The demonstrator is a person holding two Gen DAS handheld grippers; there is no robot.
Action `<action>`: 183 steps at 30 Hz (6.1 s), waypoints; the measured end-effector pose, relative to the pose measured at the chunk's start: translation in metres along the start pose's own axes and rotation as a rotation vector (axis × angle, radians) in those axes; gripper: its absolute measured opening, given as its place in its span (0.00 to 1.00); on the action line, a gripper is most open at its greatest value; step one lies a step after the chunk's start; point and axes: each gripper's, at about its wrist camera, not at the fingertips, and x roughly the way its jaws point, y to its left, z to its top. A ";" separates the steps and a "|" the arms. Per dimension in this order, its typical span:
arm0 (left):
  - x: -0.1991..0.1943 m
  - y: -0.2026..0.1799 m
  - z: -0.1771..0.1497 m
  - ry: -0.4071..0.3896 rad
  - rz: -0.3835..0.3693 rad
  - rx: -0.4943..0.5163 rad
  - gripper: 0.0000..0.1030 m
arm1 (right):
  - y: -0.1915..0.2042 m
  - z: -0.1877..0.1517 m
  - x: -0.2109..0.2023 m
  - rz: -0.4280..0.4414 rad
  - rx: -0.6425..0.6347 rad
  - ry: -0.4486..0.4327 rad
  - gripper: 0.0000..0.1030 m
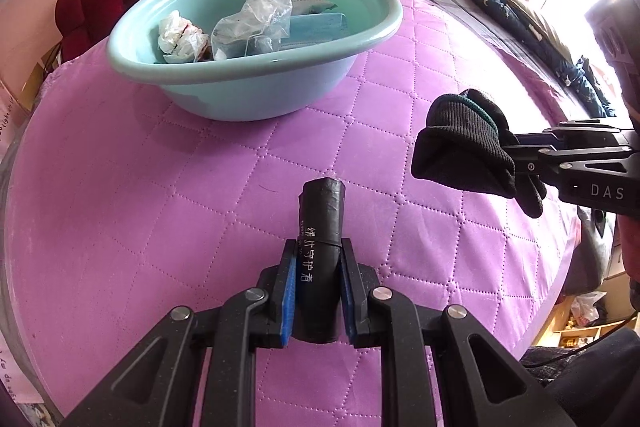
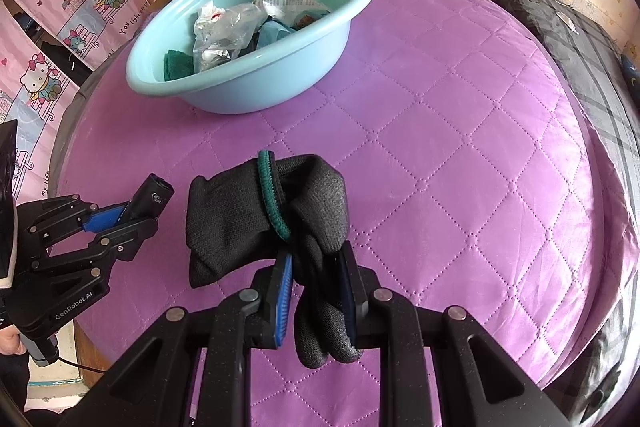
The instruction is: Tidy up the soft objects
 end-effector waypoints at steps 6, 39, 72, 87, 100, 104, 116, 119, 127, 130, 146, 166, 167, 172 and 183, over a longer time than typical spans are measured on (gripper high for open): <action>-0.012 0.000 -0.006 -0.009 -0.009 -0.042 0.20 | 0.003 0.001 -0.011 -0.007 0.001 -0.014 0.21; -0.088 0.020 0.048 -0.111 0.011 -0.128 0.20 | 0.022 0.072 -0.079 -0.031 -0.012 -0.083 0.22; -0.037 0.070 0.147 -0.110 0.031 -0.154 0.20 | 0.031 0.218 -0.020 -0.001 -0.024 -0.078 0.23; 0.005 0.096 0.176 -0.080 0.052 -0.195 0.21 | 0.034 0.253 0.026 -0.003 -0.024 -0.056 0.25; 0.016 0.100 0.179 -0.071 0.068 -0.199 0.35 | 0.034 0.258 0.031 -0.012 -0.009 -0.073 0.59; 0.016 0.098 0.178 -0.068 0.101 -0.202 0.88 | 0.031 0.256 0.026 -0.031 0.006 -0.095 0.84; 0.007 0.098 0.168 -0.085 0.170 -0.235 1.00 | 0.022 0.238 0.021 -0.083 0.033 -0.073 1.00; 0.002 0.096 0.165 -0.088 0.183 -0.229 1.00 | 0.022 0.232 0.015 -0.091 0.032 -0.073 1.00; -0.019 0.086 0.159 -0.101 0.210 -0.223 1.00 | 0.030 0.216 -0.013 -0.109 0.019 -0.097 1.00; -0.029 0.082 0.155 -0.113 0.212 -0.226 1.00 | 0.032 0.208 -0.023 -0.109 0.020 -0.099 1.00; -0.077 0.053 0.122 -0.148 0.240 -0.211 1.00 | 0.051 0.160 -0.078 -0.124 -0.006 -0.137 1.00; -0.094 0.029 0.070 -0.159 0.272 -0.227 1.00 | 0.052 0.093 -0.094 -0.115 0.005 -0.149 1.00; -0.095 0.028 0.068 -0.161 0.275 -0.229 1.00 | 0.052 0.091 -0.094 -0.119 0.001 -0.152 1.00; -0.095 0.023 0.058 -0.159 0.292 -0.217 1.00 | 0.056 0.080 -0.098 -0.140 -0.012 -0.180 1.00; -0.094 0.015 0.044 -0.146 0.325 -0.207 1.00 | 0.059 0.062 -0.085 -0.160 -0.034 -0.164 1.00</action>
